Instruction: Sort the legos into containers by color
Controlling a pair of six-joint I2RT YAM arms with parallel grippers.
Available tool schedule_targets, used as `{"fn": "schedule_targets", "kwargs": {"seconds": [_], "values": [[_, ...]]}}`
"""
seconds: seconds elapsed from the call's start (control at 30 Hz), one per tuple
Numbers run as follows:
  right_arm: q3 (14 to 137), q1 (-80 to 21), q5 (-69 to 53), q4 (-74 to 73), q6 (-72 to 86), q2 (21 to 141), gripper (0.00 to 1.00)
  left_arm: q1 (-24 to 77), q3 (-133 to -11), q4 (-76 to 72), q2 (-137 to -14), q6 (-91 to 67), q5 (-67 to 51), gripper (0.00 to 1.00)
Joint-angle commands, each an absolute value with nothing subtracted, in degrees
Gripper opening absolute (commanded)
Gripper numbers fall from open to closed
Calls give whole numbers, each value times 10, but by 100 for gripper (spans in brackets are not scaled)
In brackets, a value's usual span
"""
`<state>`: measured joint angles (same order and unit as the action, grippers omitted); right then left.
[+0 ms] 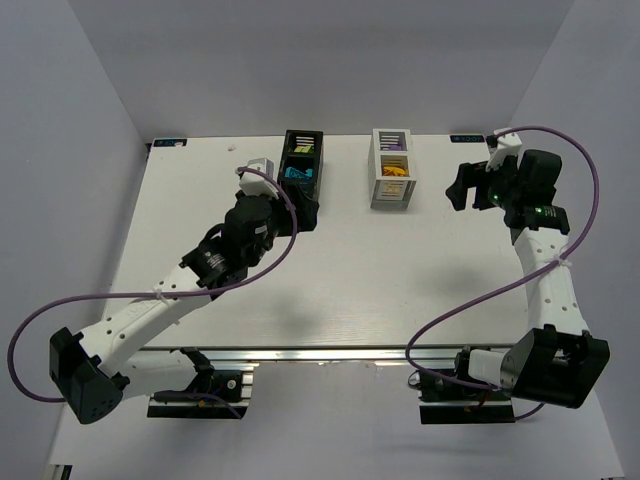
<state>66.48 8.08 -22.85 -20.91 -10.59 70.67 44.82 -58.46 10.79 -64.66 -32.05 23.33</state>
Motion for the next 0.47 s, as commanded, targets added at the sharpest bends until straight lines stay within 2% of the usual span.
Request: {"fn": "schedule_targets", "kwargs": {"seconds": [0.0,0.43], "values": [[663,80,-235,-199,-94,702,90,443,-581,110,-640,-327,227,98],[641,81,-245,-187,-80,680,89,425,-559,111,-626,-340,201,98]]}}
